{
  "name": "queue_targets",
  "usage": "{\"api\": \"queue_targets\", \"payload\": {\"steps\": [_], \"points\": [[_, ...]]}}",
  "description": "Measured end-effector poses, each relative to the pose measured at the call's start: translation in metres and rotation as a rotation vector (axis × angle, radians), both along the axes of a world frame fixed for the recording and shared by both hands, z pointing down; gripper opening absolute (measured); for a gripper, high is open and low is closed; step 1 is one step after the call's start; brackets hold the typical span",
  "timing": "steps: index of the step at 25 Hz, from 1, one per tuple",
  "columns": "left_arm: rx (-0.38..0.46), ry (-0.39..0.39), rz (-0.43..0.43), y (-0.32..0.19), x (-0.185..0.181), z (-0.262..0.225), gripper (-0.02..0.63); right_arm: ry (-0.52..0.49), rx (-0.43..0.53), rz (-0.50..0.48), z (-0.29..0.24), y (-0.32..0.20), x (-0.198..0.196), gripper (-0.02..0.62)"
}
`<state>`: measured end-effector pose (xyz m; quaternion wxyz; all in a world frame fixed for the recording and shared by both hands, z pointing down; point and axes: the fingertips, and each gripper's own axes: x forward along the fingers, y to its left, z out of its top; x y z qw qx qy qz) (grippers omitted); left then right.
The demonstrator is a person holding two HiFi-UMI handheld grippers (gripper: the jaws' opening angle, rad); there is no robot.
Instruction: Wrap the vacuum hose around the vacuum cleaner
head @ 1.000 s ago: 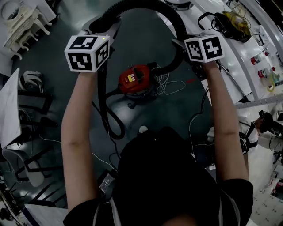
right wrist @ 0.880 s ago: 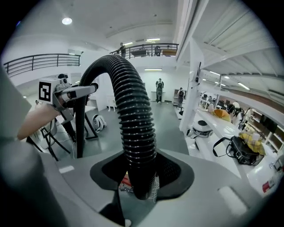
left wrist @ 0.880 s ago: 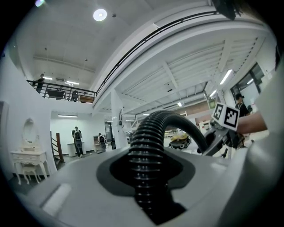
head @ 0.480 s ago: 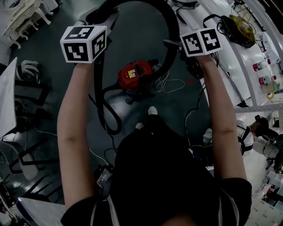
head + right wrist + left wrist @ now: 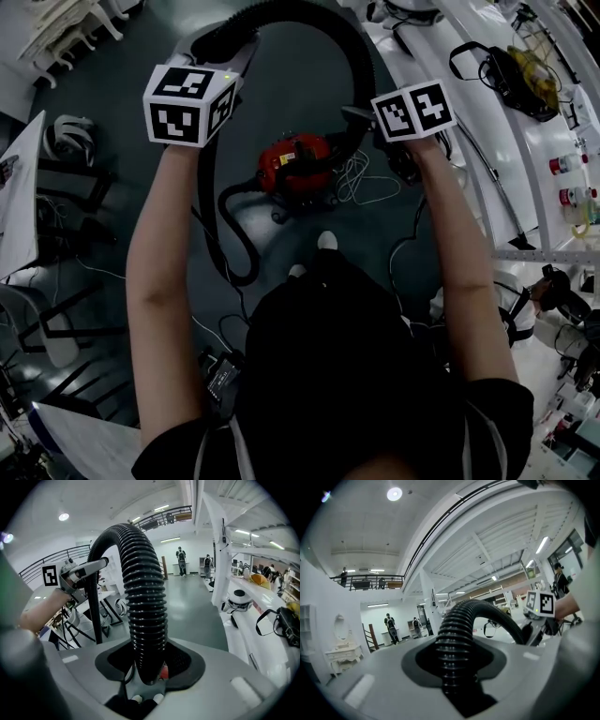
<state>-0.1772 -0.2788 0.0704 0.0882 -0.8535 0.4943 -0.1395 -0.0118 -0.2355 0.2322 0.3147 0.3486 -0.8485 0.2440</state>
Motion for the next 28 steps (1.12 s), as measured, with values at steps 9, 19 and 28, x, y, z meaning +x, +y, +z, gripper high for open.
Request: {"api": "queue_targets", "payload": {"steps": [9, 19, 28], "points": [[-0.027, -0.022, 0.059, -0.020, 0.029, 0.013, 0.144, -0.025, -0.025, 0.044, 0.009, -0.005, 0.026, 0.178], [-0.112, -0.070, 0.188, -0.023, 0.082, 0.058, 0.144, 0.004, -0.119, 0.121, 0.047, 0.022, 0.078, 0.177], [-0.197, -0.099, 0.247, -0.020, 0.118, 0.114, 0.144, 0.078, -0.203, 0.167, 0.097, 0.044, 0.117, 0.178]]}}
